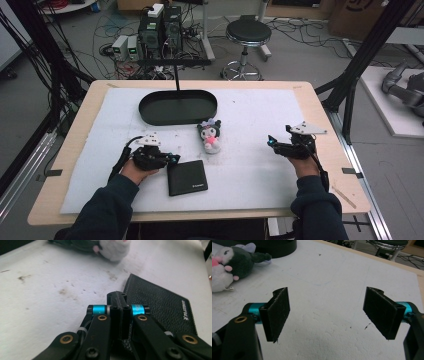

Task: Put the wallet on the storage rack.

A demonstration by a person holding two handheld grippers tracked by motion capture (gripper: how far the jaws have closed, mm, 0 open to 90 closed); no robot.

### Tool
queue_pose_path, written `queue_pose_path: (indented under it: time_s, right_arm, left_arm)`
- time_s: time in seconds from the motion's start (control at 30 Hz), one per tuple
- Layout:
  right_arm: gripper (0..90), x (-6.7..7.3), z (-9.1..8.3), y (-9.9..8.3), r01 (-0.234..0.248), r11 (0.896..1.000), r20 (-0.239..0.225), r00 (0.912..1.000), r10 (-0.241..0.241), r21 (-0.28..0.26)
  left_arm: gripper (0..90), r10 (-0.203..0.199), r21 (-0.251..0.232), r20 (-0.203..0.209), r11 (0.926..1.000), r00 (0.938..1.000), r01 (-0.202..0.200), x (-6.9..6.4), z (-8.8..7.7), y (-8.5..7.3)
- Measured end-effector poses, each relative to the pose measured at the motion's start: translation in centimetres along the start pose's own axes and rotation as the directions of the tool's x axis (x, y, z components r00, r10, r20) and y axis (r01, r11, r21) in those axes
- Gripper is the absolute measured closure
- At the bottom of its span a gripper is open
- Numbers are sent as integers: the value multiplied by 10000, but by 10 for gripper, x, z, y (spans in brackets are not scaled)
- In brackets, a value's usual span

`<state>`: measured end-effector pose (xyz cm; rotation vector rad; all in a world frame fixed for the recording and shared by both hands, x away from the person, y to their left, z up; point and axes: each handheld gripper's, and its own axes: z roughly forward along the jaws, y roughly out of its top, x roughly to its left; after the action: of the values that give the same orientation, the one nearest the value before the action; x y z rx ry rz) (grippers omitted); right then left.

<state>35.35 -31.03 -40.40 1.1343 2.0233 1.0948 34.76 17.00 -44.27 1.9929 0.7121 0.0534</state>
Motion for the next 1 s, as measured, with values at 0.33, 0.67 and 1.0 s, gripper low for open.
queue_pose_path:
  time_s: [0.33, 0.67, 1.0]
  right_arm:
    - [219, 1, 1, 0, 15, 10000, -14, 10000, -15, 35]
    - [219, 1, 3, 0, 104, 9999, -50, 9999, -103, 110]
    - [219, 2, 3, 0, 139, 9998, -41, 9999, -138, 115]
  left_arm:
    - [826, -879, -831, -1, 9927, 9961, 876, 12, -22, -2]
    - [632, -120, 759, 1169, 9971, 9931, 31, 5, 5, -6]
    - [874, -91, 463, 1488, 9989, 9888, 23, 1, 3, -5]
